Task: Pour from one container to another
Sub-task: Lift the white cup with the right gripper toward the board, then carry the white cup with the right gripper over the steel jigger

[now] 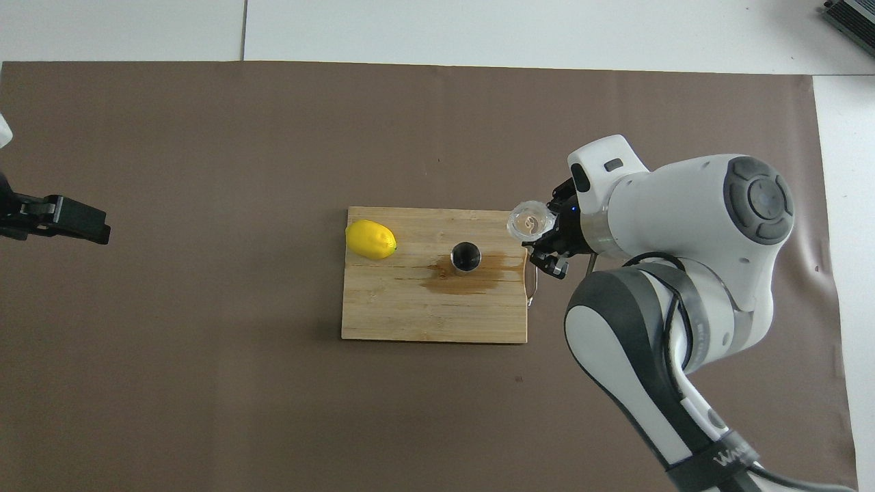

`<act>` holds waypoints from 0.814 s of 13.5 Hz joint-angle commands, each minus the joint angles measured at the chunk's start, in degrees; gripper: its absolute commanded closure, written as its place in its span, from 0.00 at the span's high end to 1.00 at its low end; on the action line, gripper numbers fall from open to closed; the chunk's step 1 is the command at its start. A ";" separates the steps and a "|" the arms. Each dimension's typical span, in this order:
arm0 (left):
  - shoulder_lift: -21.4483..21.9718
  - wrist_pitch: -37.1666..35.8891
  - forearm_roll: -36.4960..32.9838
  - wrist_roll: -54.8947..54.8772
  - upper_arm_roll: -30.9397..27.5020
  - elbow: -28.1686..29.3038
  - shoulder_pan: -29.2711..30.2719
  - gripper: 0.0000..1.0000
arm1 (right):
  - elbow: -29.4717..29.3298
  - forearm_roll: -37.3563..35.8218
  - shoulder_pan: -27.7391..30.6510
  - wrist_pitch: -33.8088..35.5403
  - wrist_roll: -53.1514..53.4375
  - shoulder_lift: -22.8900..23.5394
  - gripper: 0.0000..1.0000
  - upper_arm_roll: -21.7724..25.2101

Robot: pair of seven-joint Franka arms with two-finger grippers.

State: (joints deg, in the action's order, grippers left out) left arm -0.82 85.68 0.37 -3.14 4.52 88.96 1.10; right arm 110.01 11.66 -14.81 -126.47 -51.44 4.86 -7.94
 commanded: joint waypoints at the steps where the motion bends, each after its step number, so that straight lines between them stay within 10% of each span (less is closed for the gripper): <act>1: -0.23 0.54 0.51 -0.11 -0.21 0.07 -0.14 1.00 | -1.99 -4.88 -2.14 0.70 4.15 1.46 0.26 -0.06; 11: -1.02 0.54 1.74 -1.26 -0.39 -0.02 0.48 1.00 | -2.35 -20.08 -6.19 3.86 3.54 3.05 0.26 -0.32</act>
State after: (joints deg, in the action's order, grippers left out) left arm -1.46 85.74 1.32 -3.46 4.25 88.94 1.19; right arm 109.28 -5.34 -19.93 -124.40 -48.33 6.85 -7.96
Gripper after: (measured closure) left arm 0.000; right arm 0.533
